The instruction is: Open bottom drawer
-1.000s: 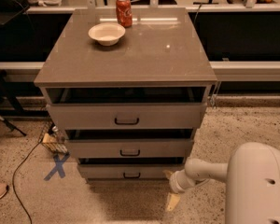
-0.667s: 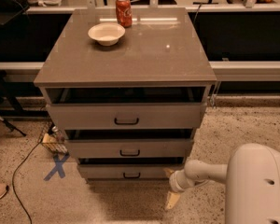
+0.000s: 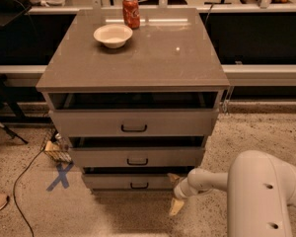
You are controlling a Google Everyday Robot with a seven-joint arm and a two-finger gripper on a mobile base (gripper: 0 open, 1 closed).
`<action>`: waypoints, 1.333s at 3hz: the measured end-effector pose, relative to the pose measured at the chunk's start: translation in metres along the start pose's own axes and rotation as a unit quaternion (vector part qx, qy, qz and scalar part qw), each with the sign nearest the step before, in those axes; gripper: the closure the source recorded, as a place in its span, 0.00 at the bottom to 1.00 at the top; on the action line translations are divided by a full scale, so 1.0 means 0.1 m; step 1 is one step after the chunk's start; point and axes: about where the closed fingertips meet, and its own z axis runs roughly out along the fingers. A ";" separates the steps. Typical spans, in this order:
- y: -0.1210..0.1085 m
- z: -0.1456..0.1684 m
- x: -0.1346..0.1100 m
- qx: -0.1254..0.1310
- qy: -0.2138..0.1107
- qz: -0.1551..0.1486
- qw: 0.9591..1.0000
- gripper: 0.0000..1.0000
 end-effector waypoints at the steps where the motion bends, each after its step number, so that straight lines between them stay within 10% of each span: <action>1: -0.10 0.18 0.02 0.007 0.006 -0.001 1.000 0.00; 4: -0.36 0.60 0.06 0.016 0.032 0.015 0.999 0.15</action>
Offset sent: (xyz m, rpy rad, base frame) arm 0.0460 0.0161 -0.0328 -0.0273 -0.0449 -0.0463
